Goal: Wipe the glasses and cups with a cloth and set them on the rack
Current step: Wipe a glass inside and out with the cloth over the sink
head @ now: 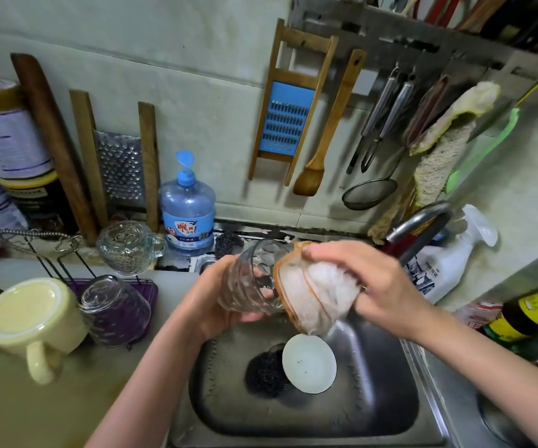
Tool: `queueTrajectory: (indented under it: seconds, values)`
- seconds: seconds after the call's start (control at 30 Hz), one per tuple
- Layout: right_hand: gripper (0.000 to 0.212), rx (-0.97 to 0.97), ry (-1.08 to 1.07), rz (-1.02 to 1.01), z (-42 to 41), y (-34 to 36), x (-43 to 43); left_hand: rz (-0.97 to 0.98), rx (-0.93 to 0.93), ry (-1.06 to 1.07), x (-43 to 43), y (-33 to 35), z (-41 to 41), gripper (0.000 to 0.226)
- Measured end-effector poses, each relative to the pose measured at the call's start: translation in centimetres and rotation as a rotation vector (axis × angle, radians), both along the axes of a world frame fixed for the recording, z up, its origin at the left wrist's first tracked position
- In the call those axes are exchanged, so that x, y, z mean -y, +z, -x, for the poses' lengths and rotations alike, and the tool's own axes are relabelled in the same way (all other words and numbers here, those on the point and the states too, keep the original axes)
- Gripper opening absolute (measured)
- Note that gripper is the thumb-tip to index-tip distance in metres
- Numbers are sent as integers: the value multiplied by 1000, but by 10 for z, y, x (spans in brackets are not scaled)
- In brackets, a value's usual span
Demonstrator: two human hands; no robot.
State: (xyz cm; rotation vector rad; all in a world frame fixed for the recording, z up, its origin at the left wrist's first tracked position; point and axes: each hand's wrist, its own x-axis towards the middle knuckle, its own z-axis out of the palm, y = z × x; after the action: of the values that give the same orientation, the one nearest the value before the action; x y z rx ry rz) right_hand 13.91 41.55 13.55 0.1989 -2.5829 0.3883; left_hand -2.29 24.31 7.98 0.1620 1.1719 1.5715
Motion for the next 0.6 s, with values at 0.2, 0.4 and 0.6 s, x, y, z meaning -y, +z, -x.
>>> queueTrajectory:
  seconds: [0.2, 0.4, 0.6]
  values:
    - [48, -237, -266, 563, 18, 53, 13, 17, 176, 57, 0, -16, -9, 35]
    - [49, -252, -369, 550, 35, 42, 29, -21, 201, 43, -6, -15, -23, 37]
    - [44, 202, -265, 456, 29, -3, 59, -77, 160, 119, -10, -5, -26, 37]
